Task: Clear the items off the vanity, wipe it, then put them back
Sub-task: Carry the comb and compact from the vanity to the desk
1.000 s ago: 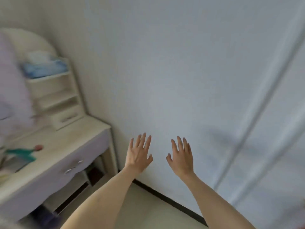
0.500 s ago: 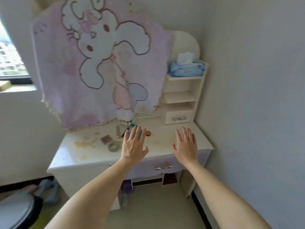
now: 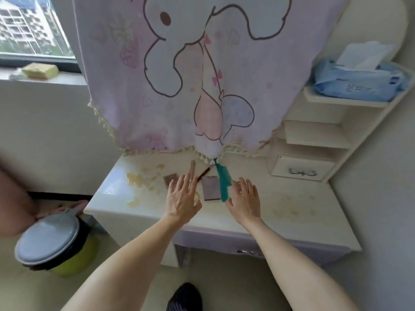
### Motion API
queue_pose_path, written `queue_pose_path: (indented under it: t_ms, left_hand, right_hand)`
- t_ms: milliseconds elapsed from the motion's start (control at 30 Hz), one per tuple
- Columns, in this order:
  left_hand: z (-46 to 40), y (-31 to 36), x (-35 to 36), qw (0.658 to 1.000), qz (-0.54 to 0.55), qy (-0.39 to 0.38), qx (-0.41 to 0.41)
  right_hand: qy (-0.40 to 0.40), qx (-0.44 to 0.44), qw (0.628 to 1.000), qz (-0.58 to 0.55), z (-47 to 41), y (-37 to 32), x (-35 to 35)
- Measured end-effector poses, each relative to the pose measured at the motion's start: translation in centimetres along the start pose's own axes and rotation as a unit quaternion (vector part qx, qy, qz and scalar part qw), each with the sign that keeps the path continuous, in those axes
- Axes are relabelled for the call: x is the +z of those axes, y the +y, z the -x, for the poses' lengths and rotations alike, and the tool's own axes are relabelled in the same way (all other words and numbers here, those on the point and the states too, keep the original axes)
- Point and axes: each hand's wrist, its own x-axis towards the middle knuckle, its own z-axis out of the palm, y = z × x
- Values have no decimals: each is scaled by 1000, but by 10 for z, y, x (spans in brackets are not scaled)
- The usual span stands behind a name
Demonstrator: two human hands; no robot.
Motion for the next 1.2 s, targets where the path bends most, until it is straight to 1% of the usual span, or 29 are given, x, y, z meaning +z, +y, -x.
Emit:
queue_pose_path:
  t_ms: [67,133,233,300,400,500,567,700,767,900,1033,1133,1200]
  left_hand:
    - [-18,-4,15,1000,7,-22,10]
    - [-39,-11,31,998,-1,-53,41]
    - [-71,-24,55,983,-26,-111,143]
    - [-92,-30,69,972,-30,-144,184]
    - [-113,-31,83,965,1,-139,223]
    - [-130,-28,99,959,9,-107,262]
    - [-138,-25,108,958,29,-112,262]
    - [-145,-29,123,944,60,-198,257]
    - [-149,-28,122,946,60,-214,236]
    - [-151,-27,120,950,50,-220,214]
    - [-144,-22,127,957,37,-215,193]
    - [-143,-14,126,965,37,-174,194]
    - [-143,-11,125,969,34,-165,178]
  right_hand:
    - [-23,9,1000,9,-19,0,16]
    - [-50,20,998,16,-38,2,30]
    - [-83,44,996,5,-65,7,45]
    - [-99,54,994,-3,-82,10,54]
    - [-115,58,992,8,-105,13,64]
    - [-131,68,989,22,-126,17,75]
    - [-146,86,985,14,-139,18,82]
    - [-183,109,977,12,-162,13,89]
    - [-203,124,971,5,-172,9,91]
    - [-234,166,958,8,-184,2,98]
    - [-258,241,935,-33,-193,4,94]
    - [-242,231,941,-57,-197,7,94]
    - [-222,220,946,-83,-196,6,96]
